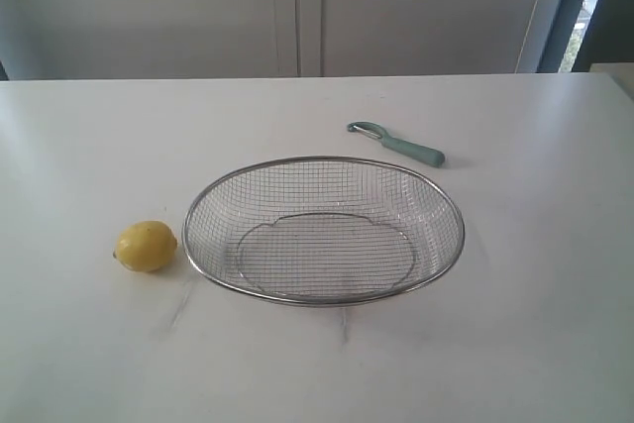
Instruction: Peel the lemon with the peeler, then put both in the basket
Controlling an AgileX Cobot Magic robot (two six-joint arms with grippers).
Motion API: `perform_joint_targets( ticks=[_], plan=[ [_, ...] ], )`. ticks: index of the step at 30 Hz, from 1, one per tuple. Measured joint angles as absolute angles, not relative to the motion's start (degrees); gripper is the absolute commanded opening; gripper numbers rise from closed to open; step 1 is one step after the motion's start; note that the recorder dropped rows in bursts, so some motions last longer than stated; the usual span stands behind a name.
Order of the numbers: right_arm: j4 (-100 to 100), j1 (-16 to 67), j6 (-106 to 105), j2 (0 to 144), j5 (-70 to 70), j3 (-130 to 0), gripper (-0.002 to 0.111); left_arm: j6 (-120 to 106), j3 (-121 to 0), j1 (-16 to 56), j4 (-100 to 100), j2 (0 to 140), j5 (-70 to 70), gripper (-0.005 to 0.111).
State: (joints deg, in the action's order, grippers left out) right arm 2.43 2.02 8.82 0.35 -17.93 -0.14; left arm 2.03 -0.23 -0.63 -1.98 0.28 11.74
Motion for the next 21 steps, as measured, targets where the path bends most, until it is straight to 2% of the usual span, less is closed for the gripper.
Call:
perform_joint_targets(
  ticks=[21],
  plan=[
    [2.4, 2.0, 8.8, 0.4, 9.5, -0.1, 0.0, 2.0, -0.2, -0.6, -2.0, 0.3, 11.7, 0.0]
  ],
)
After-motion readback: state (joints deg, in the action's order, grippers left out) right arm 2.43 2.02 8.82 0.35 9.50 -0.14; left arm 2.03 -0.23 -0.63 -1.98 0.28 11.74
